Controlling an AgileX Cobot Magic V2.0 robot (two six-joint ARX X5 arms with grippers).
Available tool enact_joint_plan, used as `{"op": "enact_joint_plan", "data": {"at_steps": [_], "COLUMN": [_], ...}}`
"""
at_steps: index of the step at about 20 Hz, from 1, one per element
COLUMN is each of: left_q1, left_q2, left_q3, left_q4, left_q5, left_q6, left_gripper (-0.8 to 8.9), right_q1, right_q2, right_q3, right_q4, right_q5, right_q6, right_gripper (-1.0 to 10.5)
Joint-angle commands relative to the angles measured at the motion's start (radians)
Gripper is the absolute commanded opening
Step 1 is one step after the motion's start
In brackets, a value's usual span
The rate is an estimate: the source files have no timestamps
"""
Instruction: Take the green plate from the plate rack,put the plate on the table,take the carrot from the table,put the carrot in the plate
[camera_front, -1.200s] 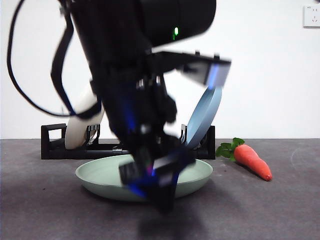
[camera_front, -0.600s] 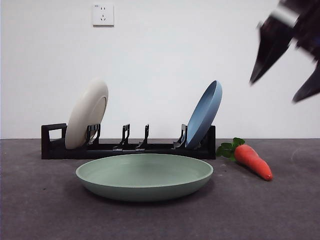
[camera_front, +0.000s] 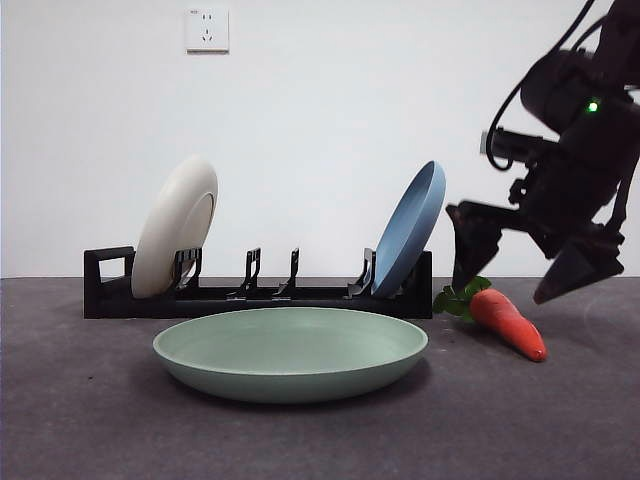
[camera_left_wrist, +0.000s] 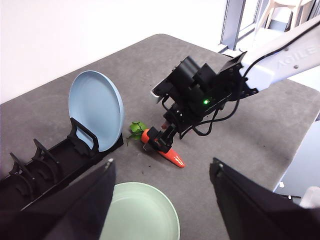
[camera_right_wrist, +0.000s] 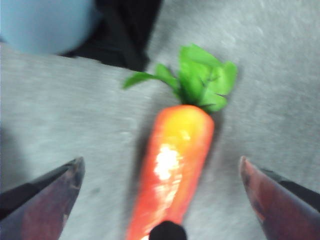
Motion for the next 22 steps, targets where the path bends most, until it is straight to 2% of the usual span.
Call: {"op": "enact_joint_plan", "data": {"at_steps": [1, 5, 10, 14, 16, 22], "left_q1": [-0.003, -0.003, -0.003, -0.003, -0.003, -0.003], "left_q2": [-0.003, -0.003, -0.003, -0.003, -0.003, -0.003], "left_q3": [-0.005, -0.005, -0.005, -0.005, -0.005, -0.005], "left_q4": [-0.003, -0.009, -0.018, -0.023, -0.024, -0.025], "left_q5": [-0.001, -0.004, -0.005, -0.006, -0.005, -0.005], "left_q6": [-0.008, -0.008, -0.007, -0.008, -0.008, -0.007], "left_gripper": [3.23, 3.23, 3.23, 3.23, 3.23, 3.23], "right_q1": [0.001, 0.001, 0.001, 0.001, 0.001, 0.001], "right_q2": [0.041, 0.076, 0.079, 0.079, 0.079, 0.039], "right_q3": [0.003, 0.003, 0.003, 0.003, 0.003, 0.003], "right_q4": [0.027, 0.049, 0.051, 0.043, 0.040, 0.002], "right_q5": [0.009, 0.009, 0.004, 0.000, -0.001, 0.000], "right_q6": [0.007, 0.014, 0.014, 0.031, 0.040, 0.040], "right_gripper": [6.2, 4.9, 1.2, 0.8, -0.1, -0.1]}}
